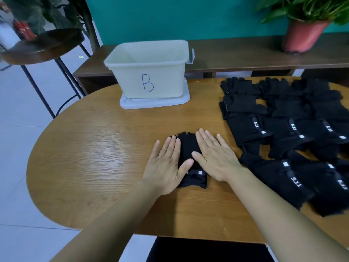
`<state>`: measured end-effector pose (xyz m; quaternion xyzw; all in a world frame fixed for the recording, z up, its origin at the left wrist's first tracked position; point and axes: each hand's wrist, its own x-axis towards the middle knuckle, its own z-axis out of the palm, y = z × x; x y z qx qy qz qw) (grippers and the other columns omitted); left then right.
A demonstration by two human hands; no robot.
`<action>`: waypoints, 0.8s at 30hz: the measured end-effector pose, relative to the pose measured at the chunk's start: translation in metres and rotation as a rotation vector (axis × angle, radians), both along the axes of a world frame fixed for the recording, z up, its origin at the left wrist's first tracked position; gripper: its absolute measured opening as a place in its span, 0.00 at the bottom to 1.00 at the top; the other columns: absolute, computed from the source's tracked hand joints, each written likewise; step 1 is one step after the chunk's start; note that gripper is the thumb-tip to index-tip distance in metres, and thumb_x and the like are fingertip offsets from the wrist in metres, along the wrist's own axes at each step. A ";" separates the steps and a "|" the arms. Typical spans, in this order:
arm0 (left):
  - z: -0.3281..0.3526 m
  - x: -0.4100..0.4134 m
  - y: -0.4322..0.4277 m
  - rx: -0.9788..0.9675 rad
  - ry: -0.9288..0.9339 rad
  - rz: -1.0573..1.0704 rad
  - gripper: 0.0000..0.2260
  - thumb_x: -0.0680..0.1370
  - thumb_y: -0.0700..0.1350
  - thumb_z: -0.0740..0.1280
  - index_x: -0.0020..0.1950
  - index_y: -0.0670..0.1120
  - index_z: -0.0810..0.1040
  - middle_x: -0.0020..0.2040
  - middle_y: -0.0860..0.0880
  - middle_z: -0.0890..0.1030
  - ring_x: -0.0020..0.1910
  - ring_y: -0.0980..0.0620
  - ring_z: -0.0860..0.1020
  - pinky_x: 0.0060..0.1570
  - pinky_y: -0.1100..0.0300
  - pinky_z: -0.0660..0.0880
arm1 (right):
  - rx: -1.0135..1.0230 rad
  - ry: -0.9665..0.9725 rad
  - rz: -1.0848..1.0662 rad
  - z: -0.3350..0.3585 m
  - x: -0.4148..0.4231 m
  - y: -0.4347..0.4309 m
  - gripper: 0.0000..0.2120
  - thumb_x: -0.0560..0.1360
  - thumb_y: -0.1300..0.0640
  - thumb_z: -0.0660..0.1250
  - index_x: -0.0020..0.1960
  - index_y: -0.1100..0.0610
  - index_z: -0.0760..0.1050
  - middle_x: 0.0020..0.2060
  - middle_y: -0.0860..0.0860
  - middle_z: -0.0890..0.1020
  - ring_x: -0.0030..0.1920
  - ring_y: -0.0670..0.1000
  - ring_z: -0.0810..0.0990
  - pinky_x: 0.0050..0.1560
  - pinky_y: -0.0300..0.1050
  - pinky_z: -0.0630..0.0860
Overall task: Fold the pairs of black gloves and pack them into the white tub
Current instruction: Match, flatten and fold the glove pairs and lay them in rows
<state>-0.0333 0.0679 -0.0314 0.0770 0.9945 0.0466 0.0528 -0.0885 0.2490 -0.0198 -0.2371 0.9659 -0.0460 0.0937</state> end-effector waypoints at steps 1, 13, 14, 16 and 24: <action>0.000 0.001 -0.001 -0.010 0.006 0.001 0.43 0.69 0.70 0.23 0.78 0.46 0.33 0.81 0.49 0.37 0.78 0.54 0.32 0.74 0.50 0.28 | 0.007 -0.003 -0.008 0.001 0.000 0.000 0.31 0.83 0.40 0.38 0.79 0.53 0.34 0.79 0.48 0.36 0.78 0.45 0.35 0.77 0.50 0.35; 0.020 0.040 -0.028 0.382 0.216 -0.044 0.39 0.72 0.75 0.54 0.77 0.55 0.65 0.77 0.58 0.62 0.77 0.58 0.58 0.74 0.56 0.40 | -0.311 0.186 -0.096 0.025 0.042 0.015 0.34 0.80 0.40 0.36 0.80 0.57 0.52 0.79 0.51 0.56 0.79 0.46 0.49 0.77 0.41 0.39; 0.020 0.040 -0.027 0.336 0.256 -0.119 0.34 0.71 0.72 0.60 0.72 0.55 0.71 0.73 0.57 0.69 0.73 0.57 0.66 0.73 0.57 0.43 | -0.328 0.217 -0.061 0.026 0.051 0.016 0.35 0.78 0.41 0.37 0.79 0.57 0.56 0.78 0.51 0.59 0.79 0.46 0.52 0.77 0.40 0.40; 0.021 0.040 -0.023 0.223 0.309 -0.241 0.26 0.69 0.66 0.66 0.63 0.56 0.78 0.64 0.57 0.78 0.65 0.55 0.74 0.68 0.57 0.49 | -0.310 0.239 0.007 0.026 0.066 0.019 0.34 0.76 0.45 0.43 0.78 0.57 0.60 0.77 0.52 0.63 0.78 0.47 0.55 0.77 0.41 0.41; 0.023 0.030 -0.008 0.026 0.304 -0.259 0.22 0.65 0.51 0.70 0.58 0.51 0.81 0.46 0.56 0.84 0.46 0.54 0.81 0.64 0.58 0.55 | -0.135 0.259 0.175 0.016 0.081 0.017 0.38 0.69 0.50 0.61 0.78 0.57 0.60 0.78 0.54 0.60 0.79 0.49 0.52 0.78 0.47 0.43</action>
